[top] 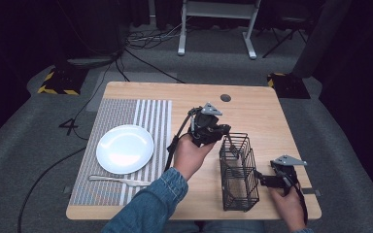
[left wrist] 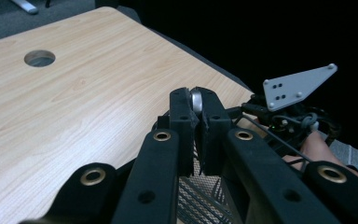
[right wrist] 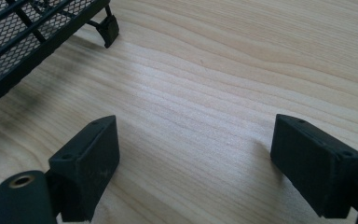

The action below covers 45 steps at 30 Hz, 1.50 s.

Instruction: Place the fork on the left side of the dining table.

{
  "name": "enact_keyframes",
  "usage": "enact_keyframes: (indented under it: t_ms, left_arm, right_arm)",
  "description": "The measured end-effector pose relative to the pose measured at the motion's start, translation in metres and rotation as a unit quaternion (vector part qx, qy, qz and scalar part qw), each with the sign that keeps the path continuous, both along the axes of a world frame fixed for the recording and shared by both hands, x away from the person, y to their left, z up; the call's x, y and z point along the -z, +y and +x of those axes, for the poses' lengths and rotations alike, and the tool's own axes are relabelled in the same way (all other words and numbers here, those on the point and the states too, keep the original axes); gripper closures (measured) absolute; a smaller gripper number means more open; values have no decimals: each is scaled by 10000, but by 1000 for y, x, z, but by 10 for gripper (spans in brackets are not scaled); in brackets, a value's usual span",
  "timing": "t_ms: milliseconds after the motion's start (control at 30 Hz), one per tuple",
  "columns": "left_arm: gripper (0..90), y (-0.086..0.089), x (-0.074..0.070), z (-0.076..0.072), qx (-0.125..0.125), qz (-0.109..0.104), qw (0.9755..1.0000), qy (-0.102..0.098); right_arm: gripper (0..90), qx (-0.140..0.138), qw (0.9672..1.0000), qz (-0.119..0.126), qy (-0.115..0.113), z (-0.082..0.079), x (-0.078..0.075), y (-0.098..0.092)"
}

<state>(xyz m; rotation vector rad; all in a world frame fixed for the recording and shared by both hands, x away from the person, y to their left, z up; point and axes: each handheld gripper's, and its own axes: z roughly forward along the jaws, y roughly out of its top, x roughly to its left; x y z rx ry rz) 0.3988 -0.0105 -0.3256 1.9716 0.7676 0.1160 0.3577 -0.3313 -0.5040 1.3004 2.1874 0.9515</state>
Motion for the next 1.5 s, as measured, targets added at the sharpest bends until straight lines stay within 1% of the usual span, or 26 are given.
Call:
enact_keyframes:
  t_ms: [33, 100, 167, 400, 567, 733, 767, 833, 933, 1067, 1233, 1267, 1400, 1500]
  left_arm:
    - [865, 1, -3, 0, 17, 4, 10000, -37]
    - [865, 4, -10, -2, 18, -57, 10000, -56]
    - [865, 7, -16, -4, 14, -68, 9999, -129]
    - [865, 18, -34, -8, -15, -228, 9996, -193]
    - [865, 26, -45, -10, -71, -219, 9993, -308]
    - [865, 34, -50, -9, -181, -239, 9990, -332]
    - [865, 38, -53, -8, -228, -290, 9988, -331]
    - [865, 40, -54, -8, -229, -295, 9987, -339]
    - [865, 47, -60, -8, -287, -327, 9982, -411]
    - [865, 53, -65, -5, -412, -290, 9977, -452]
    - [865, 60, -67, -1, -520, -262, 9973, -458]
    - [865, 65, -67, 2, -584, -256, 9969, -457]
    - [865, 76, -68, 5, -692, -358, 9961, -421]
    - [865, 84, -70, 6, -789, -363, 9953, -440]
  right_arm:
    - [155, 2, 10000, 4, 3, 0, 0, 0]
    - [155, 2, 10000, 3, 3, 0, 0, 0]
    - [155, 2, 10000, 3, 3, 0, 0, 0]
    - [155, 0, 10000, 2, 0, 0, 0, 0]
    - [155, -1, 10000, 1, -1, 0, 0, 0]
    - [156, 4, 10000, 2, -6, 0, 0, 0]
    - [156, 8, 10000, 2, -7, 0, 0, 0]
    - [156, 9, 10000, 2, -8, 0, 0, 0]
    - [156, 10, 10000, 2, -8, 0, 0, 0]
    - [157, 14, 10000, 3, -8, 0, 0, 0]
    - [157, 14, 10000, 6, -7, 0, 0, 0]
    - [157, 15, 10000, 3, -9, 0, 0, 0]
    - [157, 15, 10000, 3, -7, 0, 0, 0]
    - [157, 14, 10000, 2, -6, 0, 0, 0]
